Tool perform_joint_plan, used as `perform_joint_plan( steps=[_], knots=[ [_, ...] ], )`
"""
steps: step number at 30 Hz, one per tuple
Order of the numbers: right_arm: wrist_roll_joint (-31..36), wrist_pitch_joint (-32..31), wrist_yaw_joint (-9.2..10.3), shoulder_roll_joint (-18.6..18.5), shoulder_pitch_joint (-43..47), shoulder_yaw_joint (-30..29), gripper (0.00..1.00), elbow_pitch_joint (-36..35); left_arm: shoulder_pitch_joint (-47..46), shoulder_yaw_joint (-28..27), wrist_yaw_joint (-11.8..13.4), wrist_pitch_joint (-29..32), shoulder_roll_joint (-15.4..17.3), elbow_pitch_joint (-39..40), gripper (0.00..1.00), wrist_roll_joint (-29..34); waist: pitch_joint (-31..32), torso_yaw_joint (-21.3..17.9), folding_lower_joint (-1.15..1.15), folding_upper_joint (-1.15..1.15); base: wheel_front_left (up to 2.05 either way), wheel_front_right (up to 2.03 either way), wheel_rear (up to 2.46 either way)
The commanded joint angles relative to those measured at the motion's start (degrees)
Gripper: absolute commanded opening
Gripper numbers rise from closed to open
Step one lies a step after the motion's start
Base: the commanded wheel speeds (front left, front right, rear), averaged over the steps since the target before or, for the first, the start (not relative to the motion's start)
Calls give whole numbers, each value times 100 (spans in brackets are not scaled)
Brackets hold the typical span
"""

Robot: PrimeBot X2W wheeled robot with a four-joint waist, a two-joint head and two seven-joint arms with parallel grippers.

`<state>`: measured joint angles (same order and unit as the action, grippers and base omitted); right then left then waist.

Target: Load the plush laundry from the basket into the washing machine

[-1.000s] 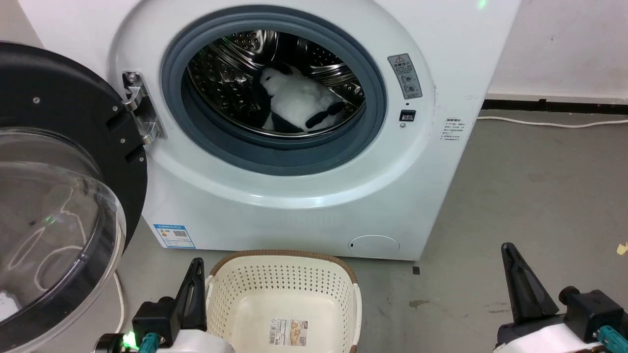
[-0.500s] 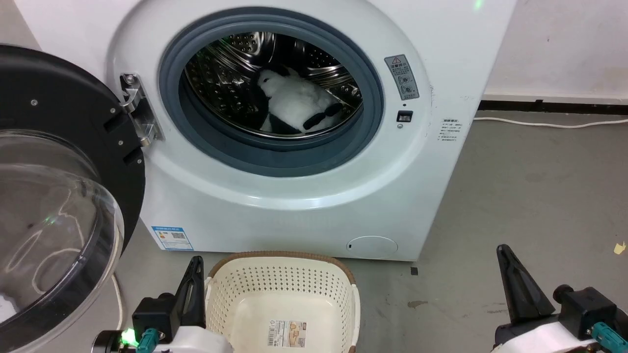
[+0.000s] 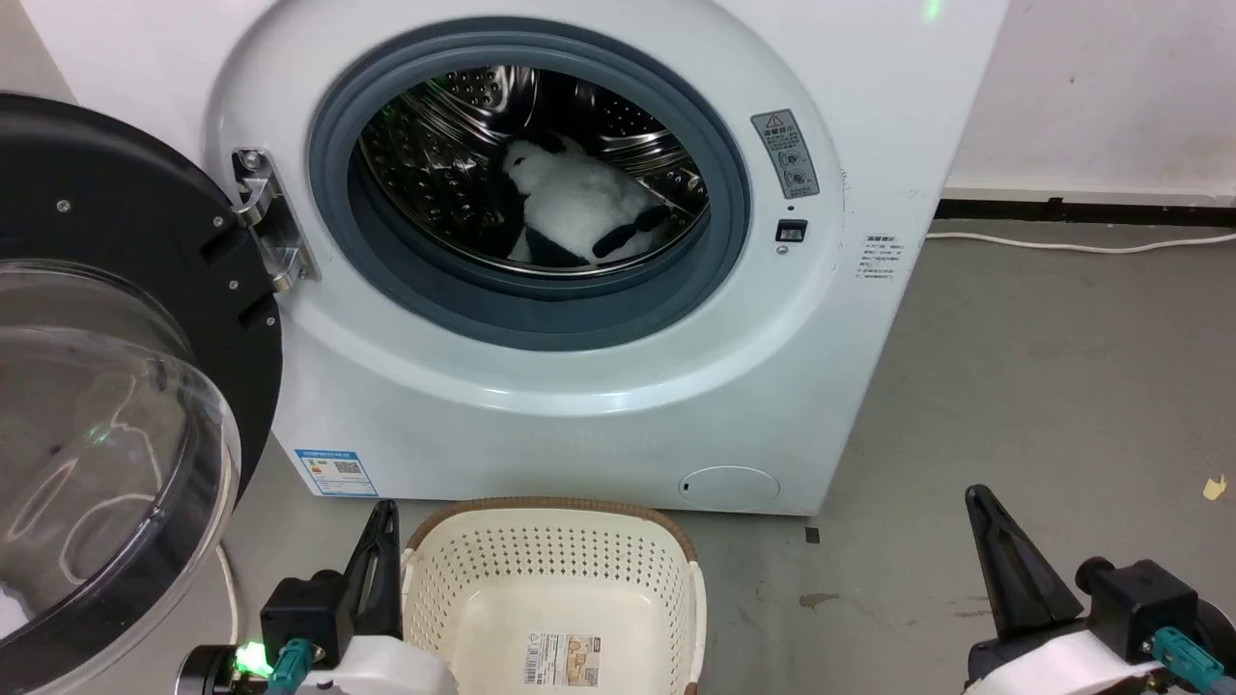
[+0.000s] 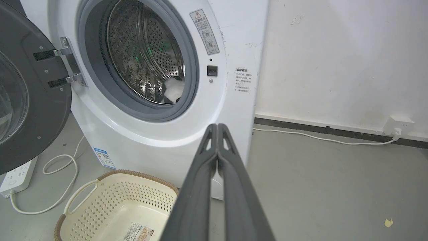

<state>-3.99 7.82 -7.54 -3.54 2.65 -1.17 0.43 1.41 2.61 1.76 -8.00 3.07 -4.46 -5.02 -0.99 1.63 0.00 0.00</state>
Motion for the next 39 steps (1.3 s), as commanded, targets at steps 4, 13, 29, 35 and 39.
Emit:
perform_joint_plan(
  steps=[4, 13, 29, 35, 39],
  knots=[
    [58, -64, 3, 28, -117, 17, 0, -20, -57, -47, -40, 87, -2, 66, 0, 91, 7, -11, 0, 0, 0, 0, 0],
    [108, -170, 3, 33, -139, 31, 0, -24, -70, -79, -60, 192, -4, 122, 0, 152, 21, -33, 0, 0, 0, 0, 0],
    [198, -358, 4, 44, -178, 58, 0, -30, -92, -135, -96, 379, -9, 222, 0, 259, 45, -73, 0, 0, 0, 0, 0],
    [226, -417, 4, 47, -190, 66, 0, -32, -99, -152, -107, 438, -10, 253, 0, 293, 52, -85, 0, 0, 0, 0, 0],
    [265, -499, 4, 51, -207, 78, 0, -34, -108, -177, -123, 520, -12, 296, 0, 340, 63, -103, 0, 0, 0, 0, 0]
  ],
)
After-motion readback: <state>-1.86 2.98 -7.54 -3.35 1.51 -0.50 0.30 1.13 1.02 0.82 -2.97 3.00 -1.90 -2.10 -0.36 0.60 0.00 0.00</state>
